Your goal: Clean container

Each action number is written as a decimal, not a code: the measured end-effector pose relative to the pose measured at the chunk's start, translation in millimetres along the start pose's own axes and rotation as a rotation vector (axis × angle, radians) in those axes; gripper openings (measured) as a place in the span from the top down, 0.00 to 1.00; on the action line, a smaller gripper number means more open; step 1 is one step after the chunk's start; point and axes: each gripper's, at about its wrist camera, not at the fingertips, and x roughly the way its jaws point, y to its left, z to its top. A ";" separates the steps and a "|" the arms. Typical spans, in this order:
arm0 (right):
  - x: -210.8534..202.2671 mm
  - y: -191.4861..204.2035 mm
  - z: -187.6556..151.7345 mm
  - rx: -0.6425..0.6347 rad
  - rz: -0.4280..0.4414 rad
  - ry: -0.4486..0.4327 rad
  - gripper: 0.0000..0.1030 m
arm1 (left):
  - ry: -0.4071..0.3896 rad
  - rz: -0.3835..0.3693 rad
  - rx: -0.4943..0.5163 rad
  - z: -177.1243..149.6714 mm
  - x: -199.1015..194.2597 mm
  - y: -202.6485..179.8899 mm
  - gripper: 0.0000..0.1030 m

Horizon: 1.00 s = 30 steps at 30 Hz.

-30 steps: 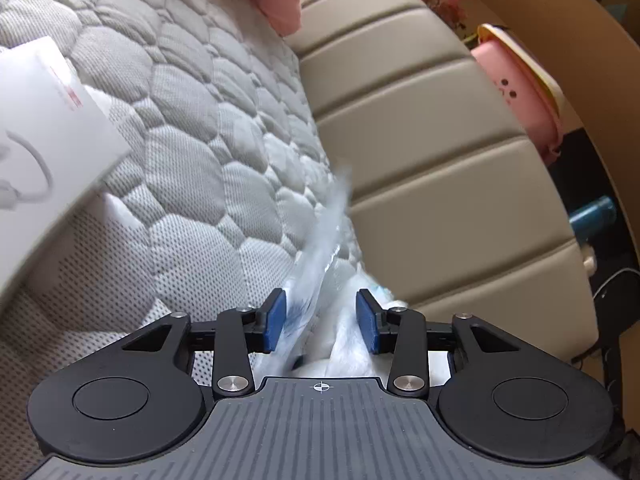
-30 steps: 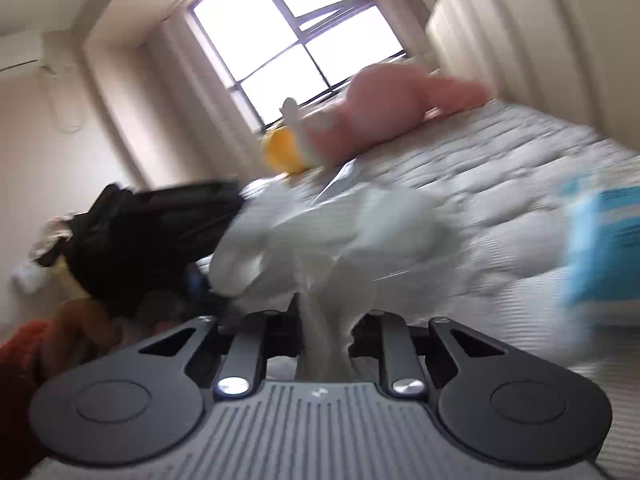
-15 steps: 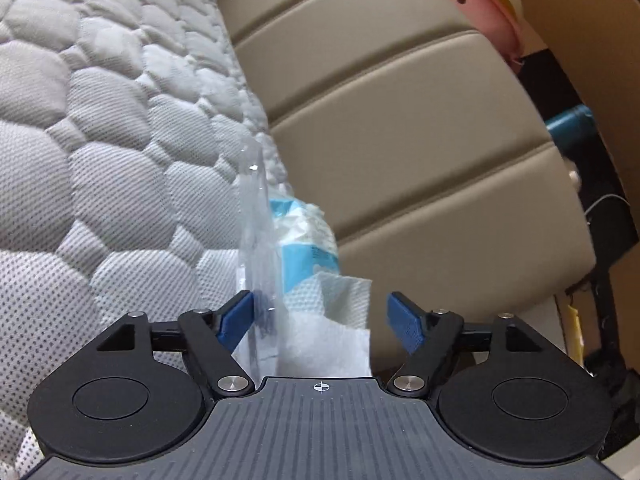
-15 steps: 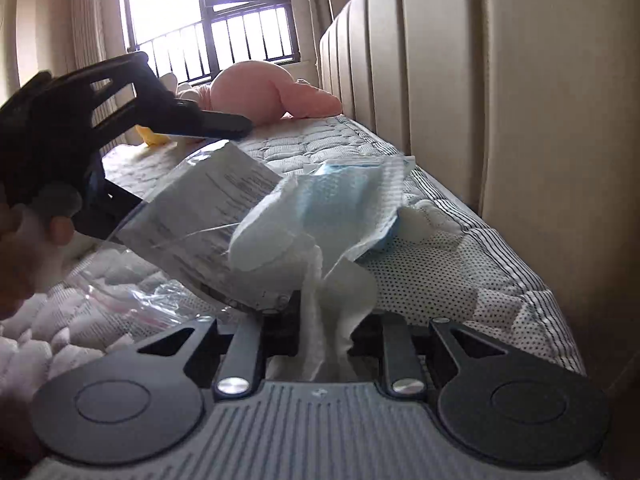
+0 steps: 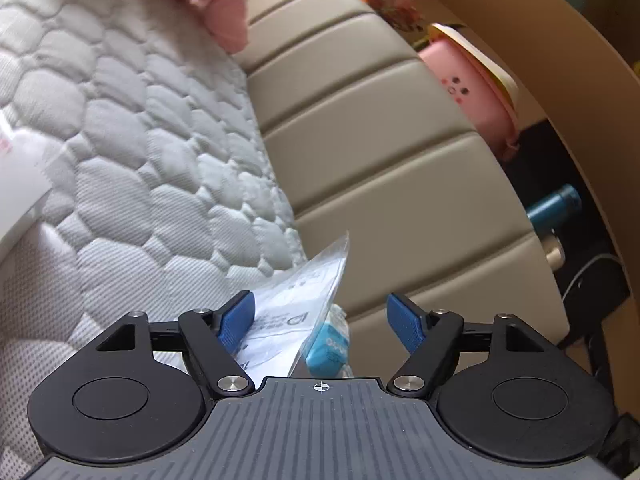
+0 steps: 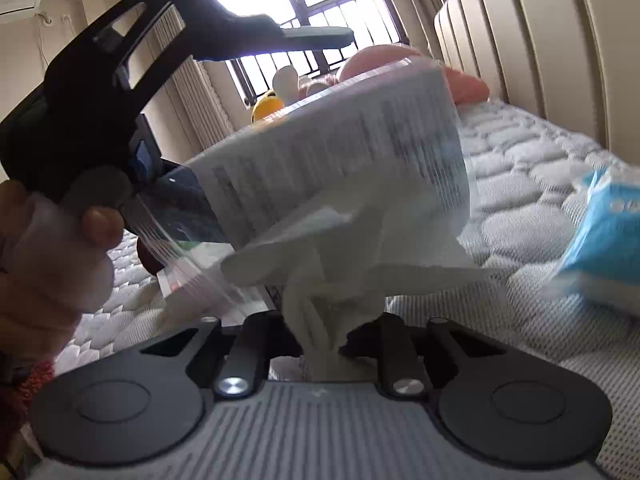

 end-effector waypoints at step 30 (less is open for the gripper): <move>-43.7 -27.0 2.7 -0.055 -0.233 0.039 0.79 | -0.052 0.123 -0.089 -97.1 -54.1 38.1 0.06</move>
